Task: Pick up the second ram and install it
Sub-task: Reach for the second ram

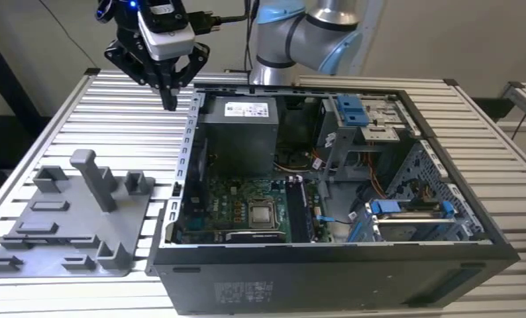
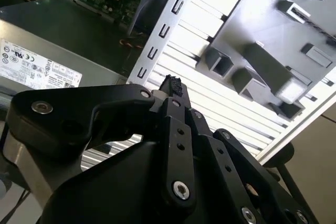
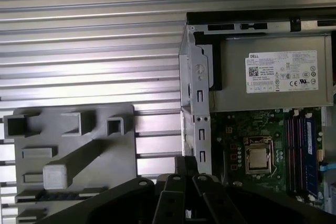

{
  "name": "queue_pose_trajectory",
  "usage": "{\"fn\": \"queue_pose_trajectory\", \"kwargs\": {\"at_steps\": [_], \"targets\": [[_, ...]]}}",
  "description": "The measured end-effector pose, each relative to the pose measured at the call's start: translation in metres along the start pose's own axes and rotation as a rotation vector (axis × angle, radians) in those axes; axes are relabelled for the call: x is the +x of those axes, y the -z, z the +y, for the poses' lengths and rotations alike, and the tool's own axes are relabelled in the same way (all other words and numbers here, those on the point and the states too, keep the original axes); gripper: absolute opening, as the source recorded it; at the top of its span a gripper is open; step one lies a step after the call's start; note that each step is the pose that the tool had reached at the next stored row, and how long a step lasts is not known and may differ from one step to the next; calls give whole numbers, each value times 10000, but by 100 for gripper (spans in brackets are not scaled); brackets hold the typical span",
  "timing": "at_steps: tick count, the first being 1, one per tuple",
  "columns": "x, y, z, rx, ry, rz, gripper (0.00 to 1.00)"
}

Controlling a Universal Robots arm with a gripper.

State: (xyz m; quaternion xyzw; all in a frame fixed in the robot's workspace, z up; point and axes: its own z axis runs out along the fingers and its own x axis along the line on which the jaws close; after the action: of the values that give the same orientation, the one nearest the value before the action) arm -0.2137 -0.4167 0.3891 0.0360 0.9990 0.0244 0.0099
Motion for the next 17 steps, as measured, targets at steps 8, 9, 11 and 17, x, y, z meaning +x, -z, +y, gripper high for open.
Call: {"fn": "queue_pose_trajectory", "kwargs": {"at_steps": [8,9,11,17], "targets": [[95,3,-27,2,-53,7,11],[108,3,-28,2,-53,10,11],[144,3,-31,2,-53,12,11],[310,6,-43,1,8,14,11]]}}
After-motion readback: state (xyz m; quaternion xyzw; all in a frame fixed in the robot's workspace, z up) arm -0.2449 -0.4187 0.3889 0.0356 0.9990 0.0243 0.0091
